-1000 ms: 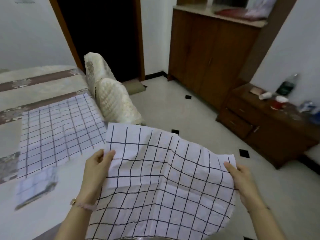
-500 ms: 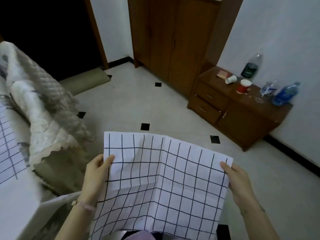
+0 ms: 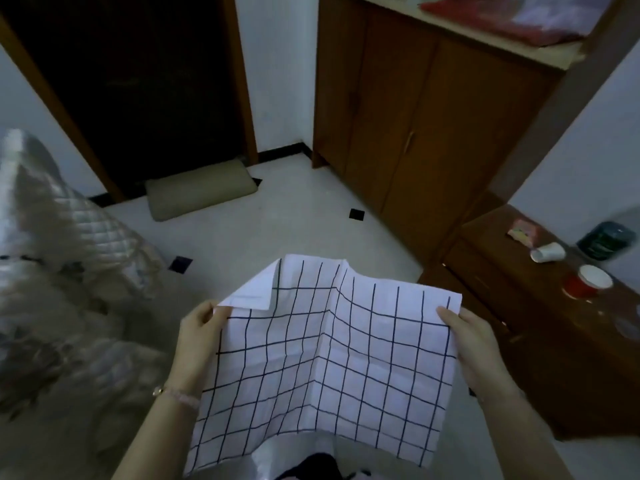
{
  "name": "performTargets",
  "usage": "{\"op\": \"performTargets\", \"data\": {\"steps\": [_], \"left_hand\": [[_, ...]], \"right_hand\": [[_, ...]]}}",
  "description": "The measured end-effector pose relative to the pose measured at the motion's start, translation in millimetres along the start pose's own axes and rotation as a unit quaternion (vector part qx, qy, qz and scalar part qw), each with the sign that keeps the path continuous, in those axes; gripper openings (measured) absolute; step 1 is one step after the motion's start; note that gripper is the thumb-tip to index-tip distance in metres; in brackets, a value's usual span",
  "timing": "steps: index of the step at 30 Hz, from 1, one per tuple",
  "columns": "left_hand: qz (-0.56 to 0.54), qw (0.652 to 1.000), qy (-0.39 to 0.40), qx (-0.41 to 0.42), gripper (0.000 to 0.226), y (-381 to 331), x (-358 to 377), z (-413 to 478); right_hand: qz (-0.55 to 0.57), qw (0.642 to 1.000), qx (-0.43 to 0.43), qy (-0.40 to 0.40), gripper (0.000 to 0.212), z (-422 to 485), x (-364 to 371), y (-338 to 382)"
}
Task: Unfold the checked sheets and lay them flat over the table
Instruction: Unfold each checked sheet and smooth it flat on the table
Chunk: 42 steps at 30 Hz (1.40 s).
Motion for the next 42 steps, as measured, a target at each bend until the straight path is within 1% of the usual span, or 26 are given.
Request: {"op": "performTargets", "data": {"steps": [3, 5, 11, 15, 20, 22, 25, 28, 30, 31, 34, 35, 39, 42], "left_hand": [[-0.029, 0.999, -0.034, 0.012, 0.015, -32.2, 1.3, 49.0], [-0.042, 0.997, -0.059, 0.012, 0.017, -43.3, 0.2, 80.3], [-0.052, 0.990, -0.127, -0.017, 0.023, -43.4, -8.6, 177.9], [-0.081, 0.974, -0.213, -0.010, 0.022, -68.0, -19.1, 241.7], [-0.089, 0.946, -0.312, 0.023, 0.024, -110.6, -50.9, 303.7], [-0.091, 0.932, -0.350, 0.030, 0.018, -115.6, -66.8, 324.5], [-0.090, 0.917, -0.387, 0.030, 0.020, -109.8, -91.5, 358.3], [-0.088, 0.911, -0.403, 0.023, 0.033, -98.0, -117.5, 395.2], [-0.093, 0.904, -0.416, 0.024, 0.040, -91.6, -139.0, 423.0], [-0.097, 0.898, -0.428, 0.028, 0.039, -89.9, -151.0, 437.0], [-0.093, 0.882, -0.460, 0.042, 0.029, -101.9, -187.5, 476.5], [-0.091, 0.877, -0.469, 0.048, 0.028, -109.9, -200.4, 487.8], [-0.068, 0.860, -0.499, 0.081, 0.037, -149.9, -253.7, 519.9], [-0.056, 0.827, -0.549, 0.106, 0.035, -178.7, -293.1, 524.1]], "right_hand": [[0.002, 0.999, -0.030, 0.026, 0.019, 52.3, 36.1, 48.6], [-0.007, 0.998, -0.036, 0.048, 0.016, 88.2, 65.0, 70.8], [-0.042, 0.986, -0.044, 0.153, 0.014, 202.1, 172.1, 125.1], [-0.062, 0.969, -0.067, 0.230, 0.019, 273.4, 253.6, 186.3], [-0.077, 0.944, -0.107, 0.302, 0.014, 329.6, 363.0, 279.8], [-0.075, 0.932, -0.125, 0.333, 0.017, 342.7, 405.4, 305.7], [-0.086, 0.917, -0.126, 0.369, 0.018, 360.4, 468.3, 323.5], [-0.105, 0.905, -0.123, 0.394, 0.013, 377.4, 533.4, 332.0], [-0.116, 0.899, -0.121, 0.405, 0.019, 384.5, 579.9, 340.0], [-0.119, 0.894, -0.123, 0.414, 0.022, 386.0, 603.9, 347.0], [-0.127, 0.876, -0.148, 0.440, 0.019, 384.4, 678.1, 380.6], [-0.130, 0.867, -0.163, 0.452, 0.018, 380.9, 702.9, 395.9], [-0.114, 0.818, -0.232, 0.513, 0.013, 353.0, 799.3, 457.7], [-0.105, 0.785, -0.265, 0.550, 0.013, 321.1, 865.7, 492.1]]}}
Point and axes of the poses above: each hand's wrist, its own z-axis towards the middle knuckle, its own x-axis out of the palm, y = z × x, the point moved 1 cm from there along z, towards the middle knuckle, and after that the axes turned 7 degrees about -z, right-handed, at the moved point
